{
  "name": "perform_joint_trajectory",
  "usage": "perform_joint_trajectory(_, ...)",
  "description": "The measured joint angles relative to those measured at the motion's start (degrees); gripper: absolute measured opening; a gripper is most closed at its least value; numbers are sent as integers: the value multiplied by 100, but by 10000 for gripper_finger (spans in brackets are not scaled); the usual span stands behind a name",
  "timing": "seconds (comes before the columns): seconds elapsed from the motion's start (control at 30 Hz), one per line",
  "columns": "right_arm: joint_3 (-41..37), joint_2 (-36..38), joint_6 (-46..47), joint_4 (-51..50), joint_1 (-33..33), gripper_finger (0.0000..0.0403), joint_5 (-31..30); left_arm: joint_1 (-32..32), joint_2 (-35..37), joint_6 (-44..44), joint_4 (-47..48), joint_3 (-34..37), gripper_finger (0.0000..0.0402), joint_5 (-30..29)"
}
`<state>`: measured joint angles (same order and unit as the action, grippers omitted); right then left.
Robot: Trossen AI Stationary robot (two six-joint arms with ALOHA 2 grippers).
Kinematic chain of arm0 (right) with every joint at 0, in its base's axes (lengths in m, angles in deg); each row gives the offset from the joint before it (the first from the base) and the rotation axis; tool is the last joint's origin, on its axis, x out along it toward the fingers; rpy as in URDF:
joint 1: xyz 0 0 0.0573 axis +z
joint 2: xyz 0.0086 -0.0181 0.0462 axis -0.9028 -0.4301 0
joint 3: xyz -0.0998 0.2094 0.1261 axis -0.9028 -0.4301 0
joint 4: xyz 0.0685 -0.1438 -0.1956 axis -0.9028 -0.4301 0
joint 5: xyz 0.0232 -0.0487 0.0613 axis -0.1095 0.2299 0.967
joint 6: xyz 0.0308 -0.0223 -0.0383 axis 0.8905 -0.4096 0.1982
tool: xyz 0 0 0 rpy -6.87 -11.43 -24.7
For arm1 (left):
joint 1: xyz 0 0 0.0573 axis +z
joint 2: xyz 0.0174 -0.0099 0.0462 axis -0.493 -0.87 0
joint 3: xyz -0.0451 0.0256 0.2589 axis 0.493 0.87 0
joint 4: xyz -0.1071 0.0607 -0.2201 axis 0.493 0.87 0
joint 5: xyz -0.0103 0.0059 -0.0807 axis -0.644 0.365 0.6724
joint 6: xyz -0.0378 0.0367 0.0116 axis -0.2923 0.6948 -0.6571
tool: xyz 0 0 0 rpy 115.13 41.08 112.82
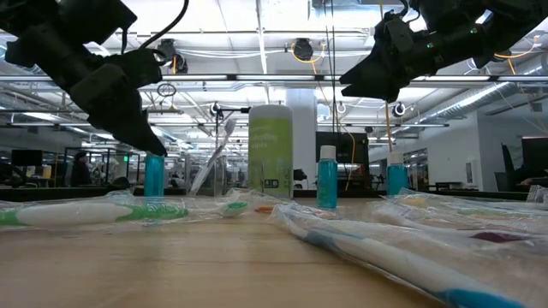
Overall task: Pick & Place toothbrushing station
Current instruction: Put the bottom left mouthwash into the transparent organizer
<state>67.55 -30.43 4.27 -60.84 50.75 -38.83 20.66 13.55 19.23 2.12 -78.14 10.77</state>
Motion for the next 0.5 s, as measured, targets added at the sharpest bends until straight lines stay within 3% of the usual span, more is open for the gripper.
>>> perform_joint_trajectory(0.3,0,0,0,0,1,224,0,0,0,-2,-46,0,112,-4)
perform_joint_trajectory(0.5,0,0,1,0,2,224,0,0,0,-13,-577,0,104,-2)
